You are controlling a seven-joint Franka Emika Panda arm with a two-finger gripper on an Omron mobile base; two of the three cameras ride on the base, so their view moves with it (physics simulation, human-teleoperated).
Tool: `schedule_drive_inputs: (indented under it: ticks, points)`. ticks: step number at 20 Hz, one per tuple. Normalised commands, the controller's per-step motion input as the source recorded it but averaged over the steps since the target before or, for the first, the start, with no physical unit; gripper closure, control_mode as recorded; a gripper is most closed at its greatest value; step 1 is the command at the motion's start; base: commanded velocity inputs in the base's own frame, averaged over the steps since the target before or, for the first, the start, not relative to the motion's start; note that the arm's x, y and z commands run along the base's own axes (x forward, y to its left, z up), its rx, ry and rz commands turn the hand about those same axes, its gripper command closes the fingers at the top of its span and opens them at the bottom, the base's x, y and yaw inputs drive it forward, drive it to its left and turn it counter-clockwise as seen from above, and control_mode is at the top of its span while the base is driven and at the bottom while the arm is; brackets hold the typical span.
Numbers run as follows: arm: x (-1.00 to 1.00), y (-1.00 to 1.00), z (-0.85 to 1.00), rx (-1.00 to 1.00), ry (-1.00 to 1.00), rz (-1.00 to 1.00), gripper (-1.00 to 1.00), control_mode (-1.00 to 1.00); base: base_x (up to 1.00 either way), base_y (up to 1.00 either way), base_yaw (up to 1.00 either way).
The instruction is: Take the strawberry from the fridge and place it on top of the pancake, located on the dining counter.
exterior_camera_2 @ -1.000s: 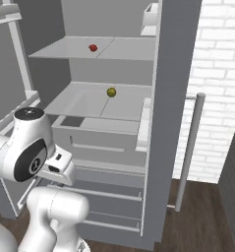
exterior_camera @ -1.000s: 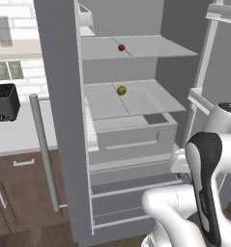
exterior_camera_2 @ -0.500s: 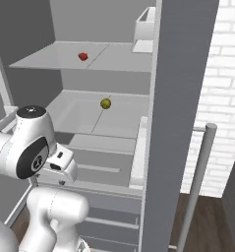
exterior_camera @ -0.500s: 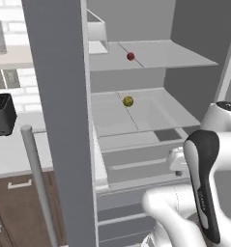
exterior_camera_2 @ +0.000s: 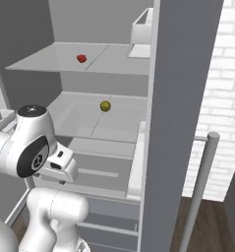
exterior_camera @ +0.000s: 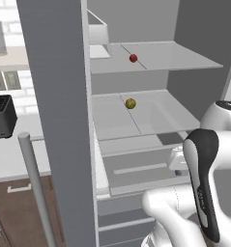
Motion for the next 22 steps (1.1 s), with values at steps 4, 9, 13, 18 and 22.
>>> schedule_drive_inputs:
  ticks: [4, 9, 13, 18, 22]
  points:
    - [0.0, 0.0, 0.0, 0.0, 0.0, 0.0, -1.0, 1.0, 0.57, 0.0, 0.0]
    - [0.0, 0.0, 0.0, 0.0, 0.0, 0.0, -1.0, 1.0, 0.41, 0.0, 0.0]
    - [0.12, 0.01, 0.05, 0.0, 0.0, 0.0, -1.0, -1.0, 0.08, 0.0, 0.0]
    - [0.07, 0.18, 0.65, -0.08, -0.29, 0.05, -1.0, -1.0, 0.0, 0.0, 0.0]
    - [0.0, 0.26, 0.88, -0.09, -0.54, 0.08, -1.0, -1.0, 0.0, 0.0, 0.0]
